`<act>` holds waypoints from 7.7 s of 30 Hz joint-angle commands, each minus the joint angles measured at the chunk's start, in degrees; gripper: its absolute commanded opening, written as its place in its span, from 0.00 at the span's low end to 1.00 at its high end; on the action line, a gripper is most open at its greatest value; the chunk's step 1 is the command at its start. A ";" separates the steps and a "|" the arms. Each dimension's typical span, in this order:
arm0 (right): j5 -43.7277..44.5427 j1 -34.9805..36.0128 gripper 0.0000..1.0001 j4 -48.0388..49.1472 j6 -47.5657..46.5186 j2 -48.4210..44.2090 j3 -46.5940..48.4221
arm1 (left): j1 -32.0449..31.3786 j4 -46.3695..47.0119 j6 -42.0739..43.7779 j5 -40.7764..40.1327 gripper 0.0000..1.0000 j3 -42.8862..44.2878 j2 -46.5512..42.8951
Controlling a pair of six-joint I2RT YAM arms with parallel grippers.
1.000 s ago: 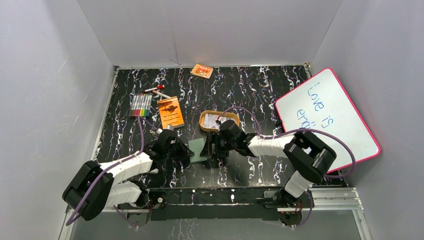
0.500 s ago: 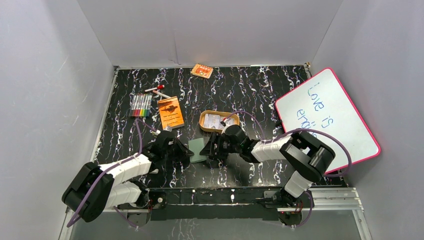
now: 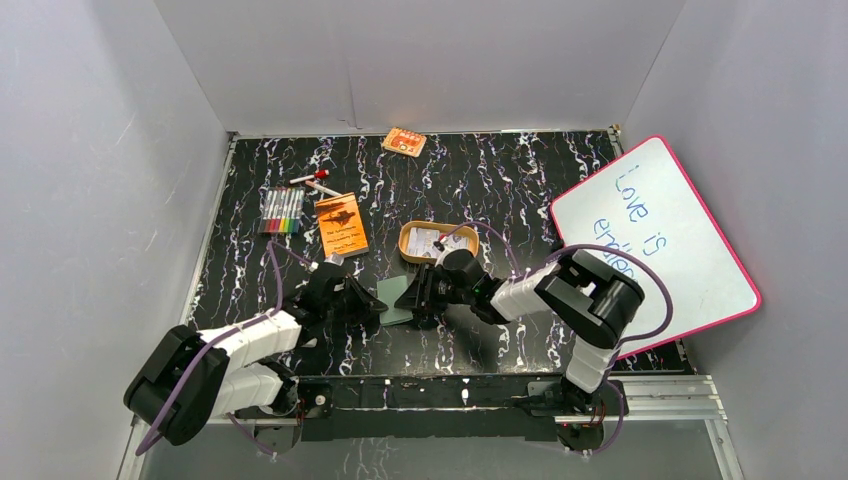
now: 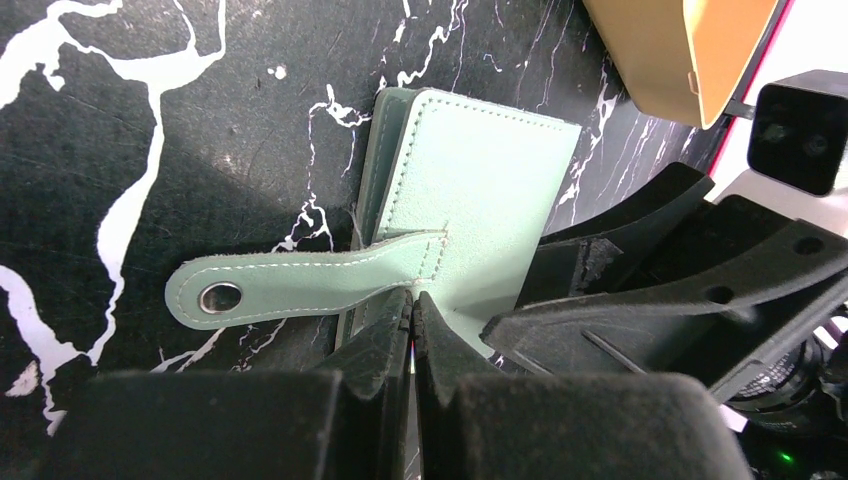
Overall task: Put the credit cards into the card holder
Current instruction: Pick up the card holder from the center of the board, then close the card holder.
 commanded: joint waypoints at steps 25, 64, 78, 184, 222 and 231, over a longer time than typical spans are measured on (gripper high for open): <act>-4.00 2.90 0.16 12.03 0.91 4.24 3.56 | 1.11 -10.27 1.46 -4.00 0.00 -4.78 0.29; 52.88 13.20 0.00 7.28 -139.91 -28.65 18.99 | 1.86 -36.51 10.75 -8.41 0.91 59.12 -13.92; 49.61 18.33 0.00 21.19 -158.00 -24.38 15.62 | 1.57 -27.83 7.96 -0.07 0.91 54.56 -12.12; -40.50 -15.61 0.94 -12.91 -18.26 -48.41 15.88 | -1.21 -15.87 43.98 46.36 0.00 42.19 -20.95; -30.80 -5.79 0.00 -2.57 -12.33 -42.05 14.26 | -1.21 -11.76 44.79 48.37 0.25 39.85 -19.54; -15.27 -5.72 0.00 10.26 -8.10 -46.11 9.15 | -1.21 8.23 24.19 32.66 0.83 27.61 -28.25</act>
